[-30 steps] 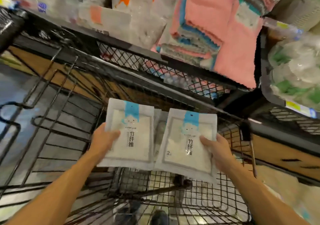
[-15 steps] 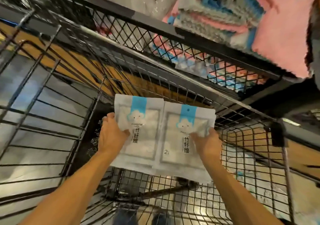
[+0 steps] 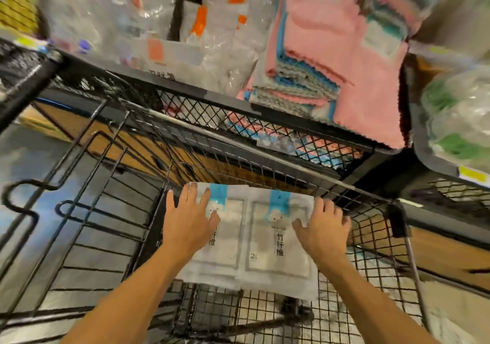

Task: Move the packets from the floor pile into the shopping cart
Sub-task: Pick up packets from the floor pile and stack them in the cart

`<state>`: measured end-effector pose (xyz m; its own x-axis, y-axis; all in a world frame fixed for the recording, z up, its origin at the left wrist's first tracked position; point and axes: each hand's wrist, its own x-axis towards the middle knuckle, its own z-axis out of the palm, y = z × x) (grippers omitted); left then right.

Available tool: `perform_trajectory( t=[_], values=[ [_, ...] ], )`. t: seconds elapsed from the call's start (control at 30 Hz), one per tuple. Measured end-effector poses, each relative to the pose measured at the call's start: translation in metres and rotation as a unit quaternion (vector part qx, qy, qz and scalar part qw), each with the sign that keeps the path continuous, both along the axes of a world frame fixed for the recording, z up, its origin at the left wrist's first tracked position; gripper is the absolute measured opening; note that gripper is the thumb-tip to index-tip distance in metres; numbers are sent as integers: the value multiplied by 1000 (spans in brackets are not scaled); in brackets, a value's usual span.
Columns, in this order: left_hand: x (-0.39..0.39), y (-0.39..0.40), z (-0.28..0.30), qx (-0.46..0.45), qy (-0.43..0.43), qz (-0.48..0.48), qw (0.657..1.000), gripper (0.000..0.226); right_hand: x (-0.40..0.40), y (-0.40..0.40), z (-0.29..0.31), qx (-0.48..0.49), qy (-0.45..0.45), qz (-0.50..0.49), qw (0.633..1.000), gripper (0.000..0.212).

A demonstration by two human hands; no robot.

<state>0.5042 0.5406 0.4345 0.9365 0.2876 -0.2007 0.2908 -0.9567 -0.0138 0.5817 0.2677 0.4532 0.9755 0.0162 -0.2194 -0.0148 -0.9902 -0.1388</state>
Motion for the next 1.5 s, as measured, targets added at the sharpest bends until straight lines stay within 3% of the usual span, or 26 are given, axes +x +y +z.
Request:
perform_trajectory(
  t=[0.27, 0.43, 0.67, 0.8, 0.97, 1.2, 1.5],
  values=[
    [32, -13, 189, 18, -63, -14, 998, 76, 16, -2, 172, 23, -14, 36, 999, 63],
    [30, -27, 319, 33, -127, -9, 991, 62, 16, -3, 300, 60, -105, 82, 989, 52],
    [8, -58, 437, 45, -163, -5, 986, 59, -14, -33, 425, 51, -186, 110, 975, 60],
    [-7, -75, 465, 45, -213, -37, 975, 54, -50, -53, 467, 41, -236, 78, 968, 60],
    [-25, -90, 488, 51, -224, -99, 968, 55, -106, -80, 492, 56, -282, 17, 958, 44],
    [-67, -115, 490, 13, -228, -211, 950, 54, -213, -116, 483, 25, -251, -120, 960, 54],
    [-149, -213, 463, -58, -198, -375, 904, 54, -389, -176, 466, -10, -227, -290, 930, 55]
  ],
)
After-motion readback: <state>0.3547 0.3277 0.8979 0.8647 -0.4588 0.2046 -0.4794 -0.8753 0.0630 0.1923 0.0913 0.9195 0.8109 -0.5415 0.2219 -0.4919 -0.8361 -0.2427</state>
